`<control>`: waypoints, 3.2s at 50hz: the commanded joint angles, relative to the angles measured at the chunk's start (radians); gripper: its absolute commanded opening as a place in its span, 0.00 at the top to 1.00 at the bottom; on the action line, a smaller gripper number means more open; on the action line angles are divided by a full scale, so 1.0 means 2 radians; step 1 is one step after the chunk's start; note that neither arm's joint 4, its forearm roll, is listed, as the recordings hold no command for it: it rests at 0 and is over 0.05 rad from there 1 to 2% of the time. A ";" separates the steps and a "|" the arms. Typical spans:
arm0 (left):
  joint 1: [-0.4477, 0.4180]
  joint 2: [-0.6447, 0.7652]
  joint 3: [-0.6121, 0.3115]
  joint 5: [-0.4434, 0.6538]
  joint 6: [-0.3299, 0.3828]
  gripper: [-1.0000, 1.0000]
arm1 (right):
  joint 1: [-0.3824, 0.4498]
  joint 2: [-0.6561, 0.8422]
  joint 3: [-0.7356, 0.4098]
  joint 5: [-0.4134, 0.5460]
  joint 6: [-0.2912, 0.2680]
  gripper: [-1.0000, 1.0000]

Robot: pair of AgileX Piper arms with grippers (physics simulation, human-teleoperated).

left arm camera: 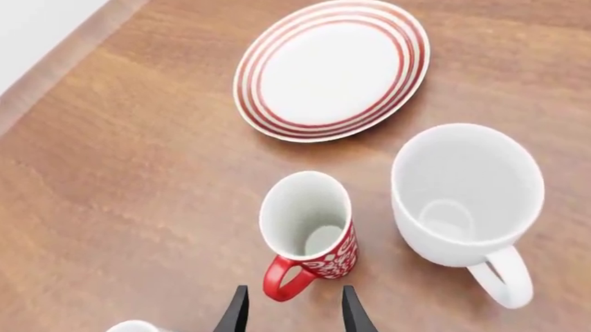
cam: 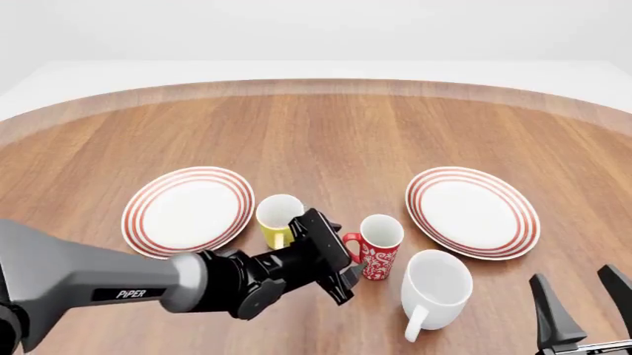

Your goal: Put the red mug on the left plate.

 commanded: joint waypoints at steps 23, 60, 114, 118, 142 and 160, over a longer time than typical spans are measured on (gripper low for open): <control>-0.001 0.028 -0.021 0.001 -0.004 0.00 | 0.001 0.000 0.000 -0.003 -0.003 0.00; 0.012 0.011 -0.019 0.004 -0.018 1.00 | 0.005 0.000 0.000 -0.006 -0.008 0.00; 0.082 -0.155 0.031 0.007 -0.054 1.00 | 0.005 0.000 0.000 -0.005 -0.019 0.00; 0.109 -0.169 0.027 0.009 -0.059 1.00 | 0.005 0.000 0.000 -0.006 -0.019 0.00; 0.216 -0.227 0.064 -0.038 -0.043 1.00 | 0.007 0.000 0.000 -0.006 -0.024 0.00; 0.308 -0.267 0.131 -0.094 -0.041 1.00 | 0.007 0.000 0.000 -0.006 -0.025 0.00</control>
